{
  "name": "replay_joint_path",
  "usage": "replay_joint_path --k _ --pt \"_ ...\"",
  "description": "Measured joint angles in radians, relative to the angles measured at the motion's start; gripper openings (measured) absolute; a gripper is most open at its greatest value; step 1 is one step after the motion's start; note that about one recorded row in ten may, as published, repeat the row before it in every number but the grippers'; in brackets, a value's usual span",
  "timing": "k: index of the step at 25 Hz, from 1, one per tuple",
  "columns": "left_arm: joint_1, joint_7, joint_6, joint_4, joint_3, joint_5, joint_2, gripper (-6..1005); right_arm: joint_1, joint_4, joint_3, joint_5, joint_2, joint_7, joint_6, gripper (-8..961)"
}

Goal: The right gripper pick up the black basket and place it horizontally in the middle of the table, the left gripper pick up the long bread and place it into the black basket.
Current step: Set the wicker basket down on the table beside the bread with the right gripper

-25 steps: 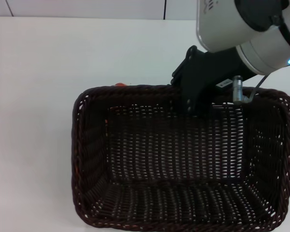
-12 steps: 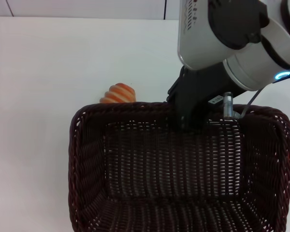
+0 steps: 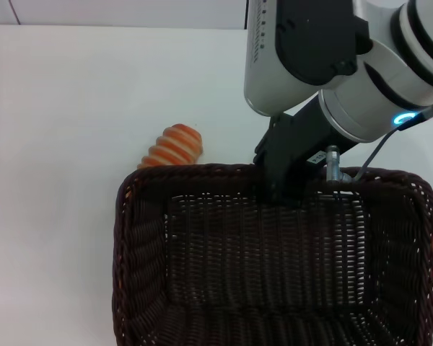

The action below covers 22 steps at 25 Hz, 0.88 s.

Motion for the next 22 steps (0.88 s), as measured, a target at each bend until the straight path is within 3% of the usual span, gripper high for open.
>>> replay_joint_path --k 12,22 --pt "0.003 0.000 0.005 -0.006 -0.002 0.000 -0.011 803 0.022 0.026 -0.045 -0.065 0.010 0.016 -0.004 227" --pt "0.004 -0.009 0.017 -0.008 -0.002 0.000 -0.016 802 0.019 -0.053 -0.026 -0.127 0.018 0.029 -0.014 231"
